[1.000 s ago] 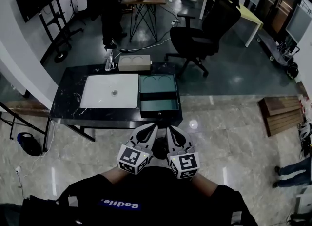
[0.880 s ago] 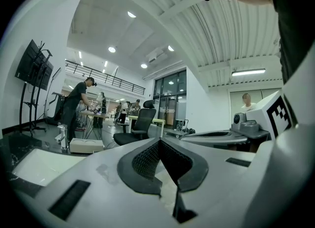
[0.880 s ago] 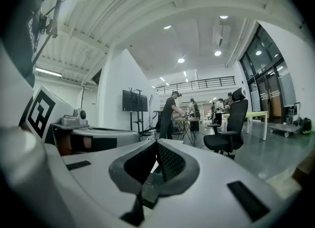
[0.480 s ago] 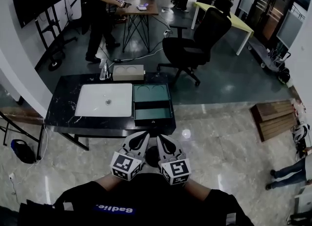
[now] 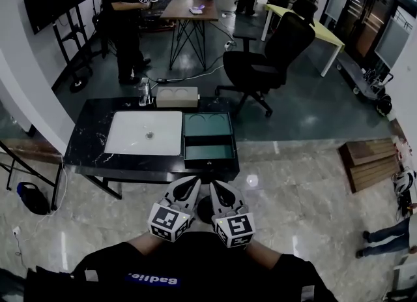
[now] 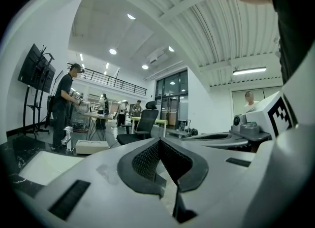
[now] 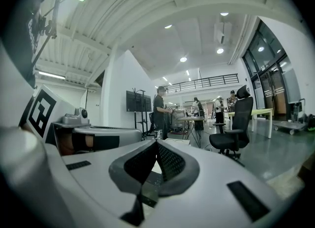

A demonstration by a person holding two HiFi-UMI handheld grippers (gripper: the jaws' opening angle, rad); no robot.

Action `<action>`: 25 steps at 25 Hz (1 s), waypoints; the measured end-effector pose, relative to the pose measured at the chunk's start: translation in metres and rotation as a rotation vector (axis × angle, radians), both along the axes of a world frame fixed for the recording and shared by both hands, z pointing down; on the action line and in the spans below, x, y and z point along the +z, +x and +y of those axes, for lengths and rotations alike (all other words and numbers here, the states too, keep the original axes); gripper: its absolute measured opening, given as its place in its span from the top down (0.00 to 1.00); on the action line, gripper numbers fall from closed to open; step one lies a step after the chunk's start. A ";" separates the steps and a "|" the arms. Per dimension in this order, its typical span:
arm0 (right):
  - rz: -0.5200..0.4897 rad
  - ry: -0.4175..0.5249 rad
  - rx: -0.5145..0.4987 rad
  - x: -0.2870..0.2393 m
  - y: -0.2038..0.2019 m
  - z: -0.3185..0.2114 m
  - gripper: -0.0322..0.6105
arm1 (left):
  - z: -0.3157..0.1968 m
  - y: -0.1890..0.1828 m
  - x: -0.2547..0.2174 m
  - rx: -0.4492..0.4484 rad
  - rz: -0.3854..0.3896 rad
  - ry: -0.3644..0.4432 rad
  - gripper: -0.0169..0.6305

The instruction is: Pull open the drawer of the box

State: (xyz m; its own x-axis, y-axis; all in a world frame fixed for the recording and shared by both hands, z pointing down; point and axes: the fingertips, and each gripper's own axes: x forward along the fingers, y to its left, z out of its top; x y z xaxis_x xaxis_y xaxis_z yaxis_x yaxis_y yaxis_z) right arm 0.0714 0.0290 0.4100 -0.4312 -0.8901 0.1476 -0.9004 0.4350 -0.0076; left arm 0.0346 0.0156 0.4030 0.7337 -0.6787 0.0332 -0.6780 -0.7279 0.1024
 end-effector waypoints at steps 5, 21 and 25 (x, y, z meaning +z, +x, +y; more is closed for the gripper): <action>-0.001 0.007 -0.001 -0.002 -0.001 -0.002 0.95 | -0.002 -0.001 -0.001 -0.006 -0.002 0.002 0.99; 0.005 0.007 -0.005 0.002 -0.003 -0.006 0.95 | -0.006 -0.001 0.004 -0.006 -0.003 -0.005 0.99; 0.006 0.007 -0.006 0.001 -0.003 -0.006 0.95 | -0.007 -0.001 0.003 -0.006 -0.001 -0.003 0.99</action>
State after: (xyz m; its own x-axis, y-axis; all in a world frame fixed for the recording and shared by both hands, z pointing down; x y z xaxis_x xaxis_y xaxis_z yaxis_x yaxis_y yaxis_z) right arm 0.0680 0.0230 0.4113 -0.4359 -0.8884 0.1441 -0.8977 0.4406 0.0007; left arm 0.0332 0.0088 0.4063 0.7294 -0.6831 0.0361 -0.6826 -0.7234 0.1035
